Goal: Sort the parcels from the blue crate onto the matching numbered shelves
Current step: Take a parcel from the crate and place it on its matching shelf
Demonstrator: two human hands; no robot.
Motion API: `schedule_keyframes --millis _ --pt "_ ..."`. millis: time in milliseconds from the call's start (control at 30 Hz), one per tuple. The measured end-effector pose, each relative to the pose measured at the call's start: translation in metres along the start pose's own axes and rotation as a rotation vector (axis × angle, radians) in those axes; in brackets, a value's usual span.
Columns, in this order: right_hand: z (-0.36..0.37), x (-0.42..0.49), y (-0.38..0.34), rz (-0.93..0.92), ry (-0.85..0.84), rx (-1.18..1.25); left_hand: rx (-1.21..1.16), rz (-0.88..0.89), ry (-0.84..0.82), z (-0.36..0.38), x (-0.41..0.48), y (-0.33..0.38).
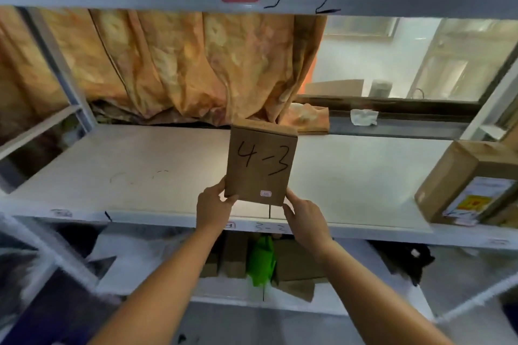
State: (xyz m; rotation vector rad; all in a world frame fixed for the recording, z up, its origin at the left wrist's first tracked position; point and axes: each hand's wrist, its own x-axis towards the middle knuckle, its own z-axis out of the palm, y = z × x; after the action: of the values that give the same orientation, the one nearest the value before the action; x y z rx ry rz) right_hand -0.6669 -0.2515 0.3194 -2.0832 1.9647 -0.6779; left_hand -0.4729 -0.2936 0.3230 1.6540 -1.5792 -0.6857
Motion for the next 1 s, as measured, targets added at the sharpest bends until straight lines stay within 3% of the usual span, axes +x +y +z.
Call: schedule_keyframes --millis 167,500,733,900,1000 --pt "0.035 0.024 0.005 -0.011 -0.074 0.074 0.100 -0.106 0.004 0.017 0.024 -0.028" --pt "0.075 0.027 0.015 -0.129 0.062 0.094 0.012 -0.089 0.049 0.036 0.029 -0.056" --pt "0.070 0.028 0.015 -0.111 -0.062 0.135 0.153 -0.104 -0.138 0.034 0.027 -0.062" --pt "0.041 0.024 0.041 0.127 -0.222 -0.140 0.642 -0.083 -0.228 0.012 0.008 -0.074" --pt "0.010 0.019 0.050 0.141 -0.269 -0.323 0.933 0.043 -0.268 -0.023 -0.011 -0.080"
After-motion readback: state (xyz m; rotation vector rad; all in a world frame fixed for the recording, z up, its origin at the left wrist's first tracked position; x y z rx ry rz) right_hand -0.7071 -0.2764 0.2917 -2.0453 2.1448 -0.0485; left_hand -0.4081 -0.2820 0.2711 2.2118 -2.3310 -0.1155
